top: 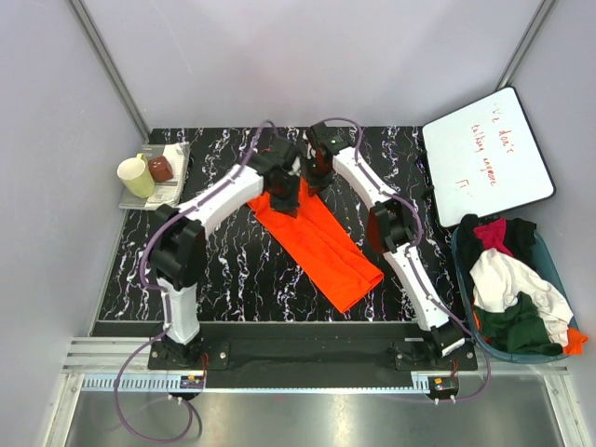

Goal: Fold and stack the t-shirts
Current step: Fold the tshirt

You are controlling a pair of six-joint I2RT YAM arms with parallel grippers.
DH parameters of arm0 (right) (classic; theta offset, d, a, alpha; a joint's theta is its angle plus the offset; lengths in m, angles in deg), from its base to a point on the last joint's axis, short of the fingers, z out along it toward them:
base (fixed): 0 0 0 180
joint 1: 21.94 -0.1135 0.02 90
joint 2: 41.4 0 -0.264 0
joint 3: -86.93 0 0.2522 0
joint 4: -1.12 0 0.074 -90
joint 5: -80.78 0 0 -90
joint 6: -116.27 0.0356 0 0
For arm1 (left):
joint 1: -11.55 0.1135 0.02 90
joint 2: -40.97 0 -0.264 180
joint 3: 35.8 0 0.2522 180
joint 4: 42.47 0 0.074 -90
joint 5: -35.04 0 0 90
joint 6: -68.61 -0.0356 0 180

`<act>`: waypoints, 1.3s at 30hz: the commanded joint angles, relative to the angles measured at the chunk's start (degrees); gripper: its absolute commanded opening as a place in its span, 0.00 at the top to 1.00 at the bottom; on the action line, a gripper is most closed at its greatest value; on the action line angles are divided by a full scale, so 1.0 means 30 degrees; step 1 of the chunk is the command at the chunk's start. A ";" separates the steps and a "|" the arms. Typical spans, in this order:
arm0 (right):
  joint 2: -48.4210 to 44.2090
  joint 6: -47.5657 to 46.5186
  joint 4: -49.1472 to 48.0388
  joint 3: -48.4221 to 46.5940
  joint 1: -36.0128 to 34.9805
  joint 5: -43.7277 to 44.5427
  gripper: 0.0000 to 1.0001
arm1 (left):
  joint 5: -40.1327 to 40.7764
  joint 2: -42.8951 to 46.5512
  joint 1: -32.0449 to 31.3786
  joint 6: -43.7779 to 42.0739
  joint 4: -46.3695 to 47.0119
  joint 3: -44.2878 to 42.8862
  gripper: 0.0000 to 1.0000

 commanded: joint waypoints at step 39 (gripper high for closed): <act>-0.4758 -0.0605 -0.1959 0.8723 0.0686 0.5700 1.00 | 0.4607 0.0367 -0.0243 -0.1960 -0.1766 0.6693 1.00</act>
